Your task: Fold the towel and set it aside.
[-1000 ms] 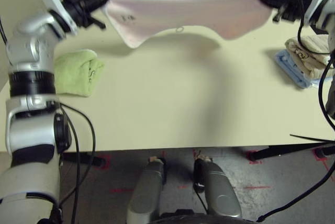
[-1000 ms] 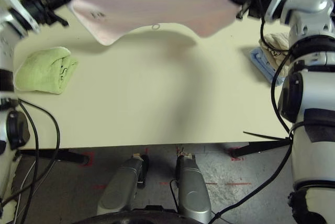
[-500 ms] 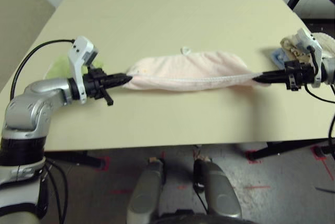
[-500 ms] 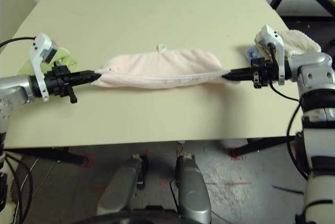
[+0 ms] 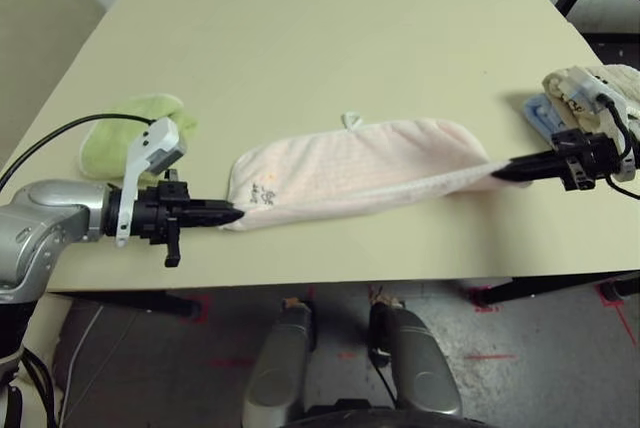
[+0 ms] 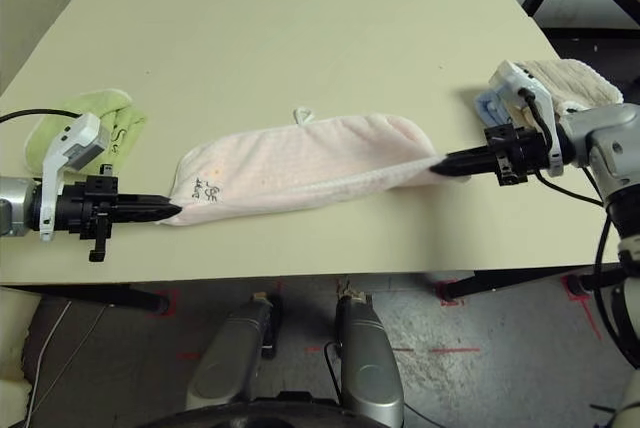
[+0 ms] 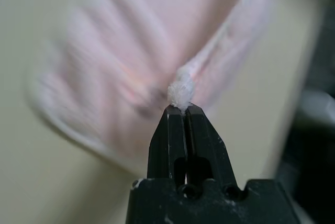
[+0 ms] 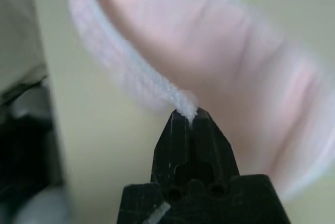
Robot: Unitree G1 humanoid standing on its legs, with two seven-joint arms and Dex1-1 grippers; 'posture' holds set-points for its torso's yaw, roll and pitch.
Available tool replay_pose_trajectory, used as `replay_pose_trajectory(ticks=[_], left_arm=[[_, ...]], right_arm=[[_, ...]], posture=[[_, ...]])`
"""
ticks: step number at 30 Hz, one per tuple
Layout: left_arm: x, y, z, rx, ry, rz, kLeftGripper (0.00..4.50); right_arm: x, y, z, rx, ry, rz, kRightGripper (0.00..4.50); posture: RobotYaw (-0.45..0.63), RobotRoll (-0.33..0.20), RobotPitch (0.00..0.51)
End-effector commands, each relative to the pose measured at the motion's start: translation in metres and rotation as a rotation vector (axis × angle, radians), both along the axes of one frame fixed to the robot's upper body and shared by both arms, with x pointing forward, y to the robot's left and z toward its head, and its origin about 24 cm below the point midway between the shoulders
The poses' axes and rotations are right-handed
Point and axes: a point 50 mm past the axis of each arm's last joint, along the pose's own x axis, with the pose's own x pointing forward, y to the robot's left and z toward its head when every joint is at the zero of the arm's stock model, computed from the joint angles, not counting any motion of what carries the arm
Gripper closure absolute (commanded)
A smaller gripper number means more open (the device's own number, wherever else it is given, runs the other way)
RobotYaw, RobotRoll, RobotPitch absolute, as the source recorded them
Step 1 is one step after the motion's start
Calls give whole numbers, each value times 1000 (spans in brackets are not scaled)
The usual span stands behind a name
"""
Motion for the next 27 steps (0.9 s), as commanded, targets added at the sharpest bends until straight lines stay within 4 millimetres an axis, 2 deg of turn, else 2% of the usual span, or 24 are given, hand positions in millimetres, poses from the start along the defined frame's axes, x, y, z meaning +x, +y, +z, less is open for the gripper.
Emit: replay_pose_trajectory(ticks=[1,4,10,18,27], left_arm=[[11,0,-6,14,-16,68,4484],[22,-3,-6,26,-54,114,4484],[39,1,-12,108,-111,202,4484],[60,-3,-12,135,-187,237,4484],[70,-2,-17,146,-209,245,4484]], right_arm=[[11,-5,5,-17,-109,-81,4500],[25,2,9,-27,-196,-143,4500],[39,11,4,-98,-239,-199,4500],[46,19,-15,-201,-218,-209,4500],[51,25,-24,-264,-258,-254,4500]], posture=[[140,0,174],[140,0,172],[142,0,167],[144,0,163],[143,0,167]])
